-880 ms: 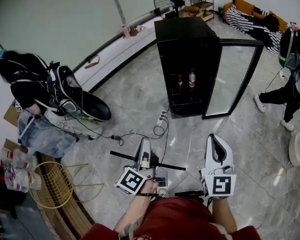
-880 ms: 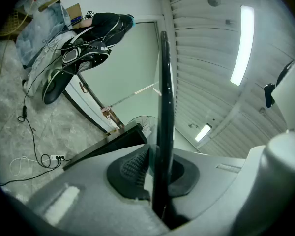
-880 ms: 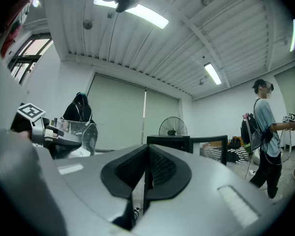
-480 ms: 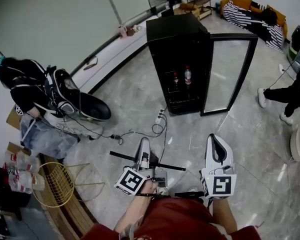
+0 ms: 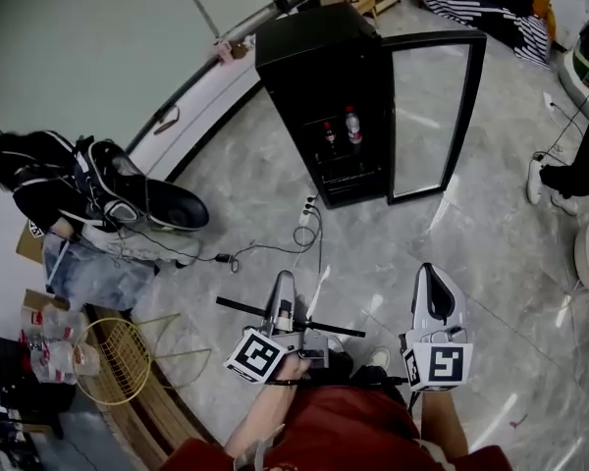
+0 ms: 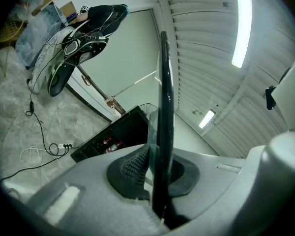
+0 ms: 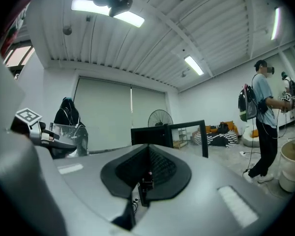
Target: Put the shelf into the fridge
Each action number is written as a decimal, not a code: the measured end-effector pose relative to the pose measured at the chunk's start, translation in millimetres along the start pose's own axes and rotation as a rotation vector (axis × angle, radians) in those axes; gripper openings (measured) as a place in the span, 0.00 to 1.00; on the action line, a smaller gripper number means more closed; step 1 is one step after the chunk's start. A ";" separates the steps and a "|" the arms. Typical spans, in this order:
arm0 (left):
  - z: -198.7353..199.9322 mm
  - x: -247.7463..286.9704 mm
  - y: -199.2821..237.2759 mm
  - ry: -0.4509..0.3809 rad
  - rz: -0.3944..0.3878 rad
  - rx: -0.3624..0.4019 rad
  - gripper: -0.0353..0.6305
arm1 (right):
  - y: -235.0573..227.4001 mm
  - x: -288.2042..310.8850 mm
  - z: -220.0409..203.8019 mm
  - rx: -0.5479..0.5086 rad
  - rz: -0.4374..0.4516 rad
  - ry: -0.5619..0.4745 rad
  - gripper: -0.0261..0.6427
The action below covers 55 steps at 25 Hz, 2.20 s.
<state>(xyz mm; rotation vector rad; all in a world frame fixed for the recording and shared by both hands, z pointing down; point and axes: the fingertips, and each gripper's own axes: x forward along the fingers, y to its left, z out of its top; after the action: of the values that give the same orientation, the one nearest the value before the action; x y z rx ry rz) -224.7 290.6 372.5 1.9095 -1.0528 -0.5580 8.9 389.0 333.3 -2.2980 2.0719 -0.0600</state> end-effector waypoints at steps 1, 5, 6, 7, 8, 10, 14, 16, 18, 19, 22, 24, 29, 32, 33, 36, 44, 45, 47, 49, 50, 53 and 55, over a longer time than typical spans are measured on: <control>-4.5 0.8 2.2 0.008 0.011 -0.001 0.08 | -4.0 -1.2 -3.4 0.005 -0.007 0.007 0.04; -17.7 13.2 6.7 0.032 0.007 0.005 0.08 | -14.0 4.8 -13.5 0.004 -0.019 0.022 0.04; -19.6 17.4 8.5 0.037 0.006 0.006 0.08 | -14.6 8.3 -14.7 0.000 -0.018 0.024 0.04; -20.9 21.9 10.7 0.041 0.007 0.005 0.08 | -14.9 12.3 -15.4 -0.004 -0.017 0.026 0.04; -21.6 26.9 13.1 0.045 0.007 0.002 0.08 | -14.9 16.8 -15.8 -0.009 -0.015 0.029 0.04; -22.1 38.4 19.1 0.049 0.011 -0.010 0.08 | -15.6 27.5 -16.2 -0.021 -0.012 0.036 0.04; -23.3 67.9 30.6 0.049 0.012 -0.021 0.08 | -29.0 52.7 -15.8 -0.047 -0.023 0.046 0.04; -22.9 84.9 36.2 0.044 0.020 -0.045 0.08 | -38.9 70.4 -15.3 -0.050 -0.031 0.053 0.04; -20.7 103.3 40.6 0.040 0.032 -0.062 0.08 | -46.2 90.6 -15.4 -0.052 -0.030 0.061 0.04; -18.6 113.5 42.3 0.038 0.033 -0.066 0.08 | -48.6 101.9 -15.8 -0.052 -0.027 0.064 0.04; -7.2 146.1 50.1 0.035 0.036 -0.076 0.08 | -48.2 142.3 -14.8 -0.054 -0.011 0.071 0.04; 1.6 165.9 55.5 0.038 0.039 -0.066 0.08 | -45.8 167.5 -13.1 -0.059 -0.002 0.076 0.04; 16.1 208.8 65.7 0.037 0.061 -0.072 0.08 | -46.5 218.4 -4.1 -0.077 0.021 0.080 0.04; 27.0 230.6 68.0 0.024 0.049 -0.094 0.08 | -42.1 245.7 3.2 -0.095 0.036 0.073 0.04; 30.3 237.5 67.8 0.018 0.040 -0.105 0.08 | -39.9 254.1 5.4 -0.098 0.041 0.068 0.04; 41.2 254.5 69.8 0.013 0.036 -0.075 0.08 | -33.2 274.6 7.6 -0.101 0.060 0.058 0.04; 35.7 284.8 71.2 -0.023 0.060 -0.111 0.08 | -52.6 313.8 4.7 -0.106 0.100 0.052 0.04; 33.0 291.0 69.1 -0.029 0.061 -0.111 0.08 | -57.4 320.9 2.3 -0.108 0.113 0.052 0.04; 30.7 305.4 64.9 -0.045 0.064 -0.083 0.08 | -65.6 337.6 -0.9 -0.107 0.150 0.046 0.04; 25.9 319.9 63.0 -0.067 0.075 -0.076 0.08 | -74.8 354.4 0.1 -0.109 0.192 0.037 0.04; 21.7 326.5 62.1 -0.077 0.087 -0.082 0.08 | -81.0 362.1 1.7 -0.110 0.212 0.033 0.04; 12.3 345.7 58.2 -0.100 0.121 -0.079 0.08 | -101.8 384.0 3.3 -0.095 0.257 0.022 0.04; 8.6 355.8 54.1 -0.123 0.129 -0.078 0.08 | -111.8 396.3 2.0 -0.082 0.284 0.013 0.04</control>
<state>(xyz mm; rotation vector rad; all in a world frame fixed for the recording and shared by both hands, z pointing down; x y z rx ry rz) -62.0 -26.8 421.4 1.7437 -1.2063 -0.6391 161.0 6.4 337.0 -2.0221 2.4262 0.0210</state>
